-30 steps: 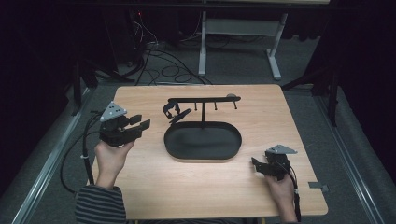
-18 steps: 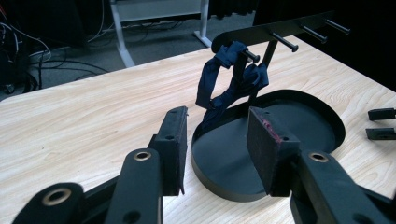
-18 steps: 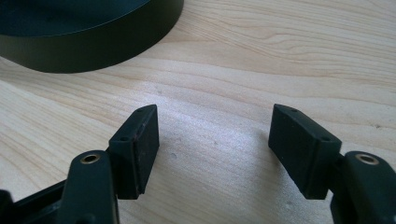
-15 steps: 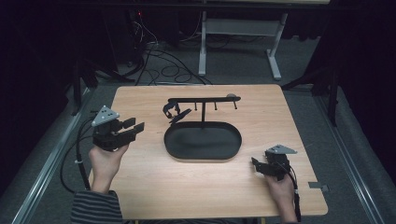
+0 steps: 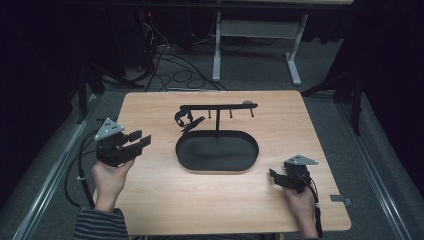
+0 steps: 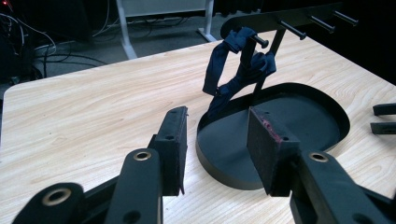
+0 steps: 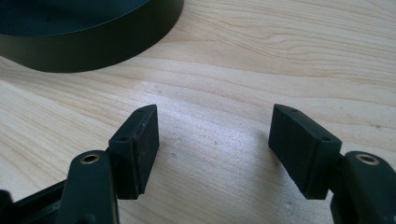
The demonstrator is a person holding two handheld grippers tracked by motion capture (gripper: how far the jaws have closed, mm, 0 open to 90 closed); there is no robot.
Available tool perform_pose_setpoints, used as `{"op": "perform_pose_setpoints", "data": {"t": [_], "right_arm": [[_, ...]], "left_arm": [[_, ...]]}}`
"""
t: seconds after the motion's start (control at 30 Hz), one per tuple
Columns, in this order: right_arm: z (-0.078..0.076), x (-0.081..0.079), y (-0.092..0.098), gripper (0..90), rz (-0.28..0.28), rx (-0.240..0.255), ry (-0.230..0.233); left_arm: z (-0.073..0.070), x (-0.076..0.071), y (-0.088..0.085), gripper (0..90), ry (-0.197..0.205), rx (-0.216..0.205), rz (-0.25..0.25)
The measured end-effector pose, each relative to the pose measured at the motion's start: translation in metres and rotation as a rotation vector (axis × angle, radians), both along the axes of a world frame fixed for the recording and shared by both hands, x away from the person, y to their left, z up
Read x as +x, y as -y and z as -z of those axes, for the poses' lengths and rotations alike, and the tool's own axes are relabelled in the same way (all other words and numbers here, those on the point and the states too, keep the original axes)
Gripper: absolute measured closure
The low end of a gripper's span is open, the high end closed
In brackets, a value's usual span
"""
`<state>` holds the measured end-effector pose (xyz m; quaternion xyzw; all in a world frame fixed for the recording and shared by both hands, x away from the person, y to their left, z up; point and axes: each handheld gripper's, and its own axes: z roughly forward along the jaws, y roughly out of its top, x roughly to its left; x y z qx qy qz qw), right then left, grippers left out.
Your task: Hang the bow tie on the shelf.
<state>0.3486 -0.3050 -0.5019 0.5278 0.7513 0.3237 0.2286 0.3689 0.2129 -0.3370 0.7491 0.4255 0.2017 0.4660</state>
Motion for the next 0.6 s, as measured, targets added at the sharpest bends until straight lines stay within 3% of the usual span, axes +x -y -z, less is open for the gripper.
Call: {"op": "perform_pose_setpoints", "data": {"t": [0.6], "right_arm": [[0.0, 0.0, 0.0, 34.9, -0.001, -0.003, 0.0]], "left_arm": [[0.013, -0.014, -0.003, 58.7, -0.016, -0.014, -0.002]]}}
